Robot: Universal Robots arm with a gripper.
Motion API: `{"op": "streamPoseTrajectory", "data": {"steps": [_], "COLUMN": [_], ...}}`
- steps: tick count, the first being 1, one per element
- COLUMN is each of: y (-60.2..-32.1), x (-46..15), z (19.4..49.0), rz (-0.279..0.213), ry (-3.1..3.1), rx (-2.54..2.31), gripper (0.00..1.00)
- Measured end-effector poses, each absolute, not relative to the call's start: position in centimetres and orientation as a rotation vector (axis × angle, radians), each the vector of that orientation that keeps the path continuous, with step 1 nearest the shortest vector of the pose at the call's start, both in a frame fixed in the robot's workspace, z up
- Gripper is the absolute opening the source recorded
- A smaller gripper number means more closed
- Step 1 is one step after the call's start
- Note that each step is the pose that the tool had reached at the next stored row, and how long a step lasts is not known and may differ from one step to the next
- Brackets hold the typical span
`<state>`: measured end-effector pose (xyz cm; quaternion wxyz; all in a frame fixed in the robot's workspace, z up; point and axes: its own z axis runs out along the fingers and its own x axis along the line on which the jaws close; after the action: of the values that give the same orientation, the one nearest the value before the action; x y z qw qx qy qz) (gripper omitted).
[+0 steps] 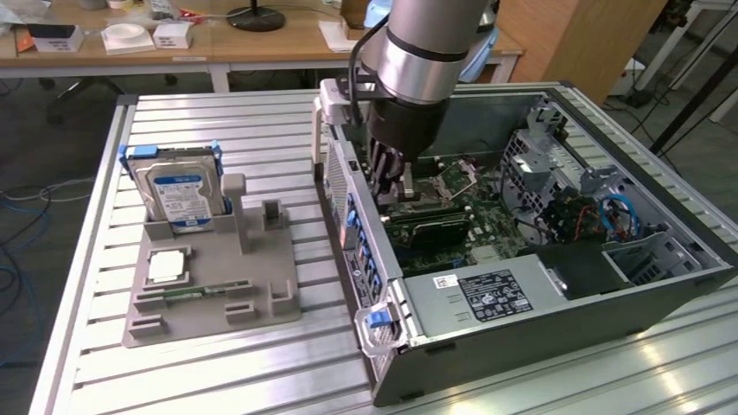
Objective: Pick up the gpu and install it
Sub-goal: 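Press down on the gpu until it lock into place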
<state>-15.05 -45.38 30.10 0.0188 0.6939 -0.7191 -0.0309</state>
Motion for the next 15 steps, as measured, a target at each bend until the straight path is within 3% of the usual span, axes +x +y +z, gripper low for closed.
{"op": "streamPoseTrajectory", "data": {"steps": [15], "y": [-45.39], "x": [-15.43], "z": [29.58], "rz": [-0.092], "ry": [-2.236], "rx": [2.156], "gripper": [0.11]}}
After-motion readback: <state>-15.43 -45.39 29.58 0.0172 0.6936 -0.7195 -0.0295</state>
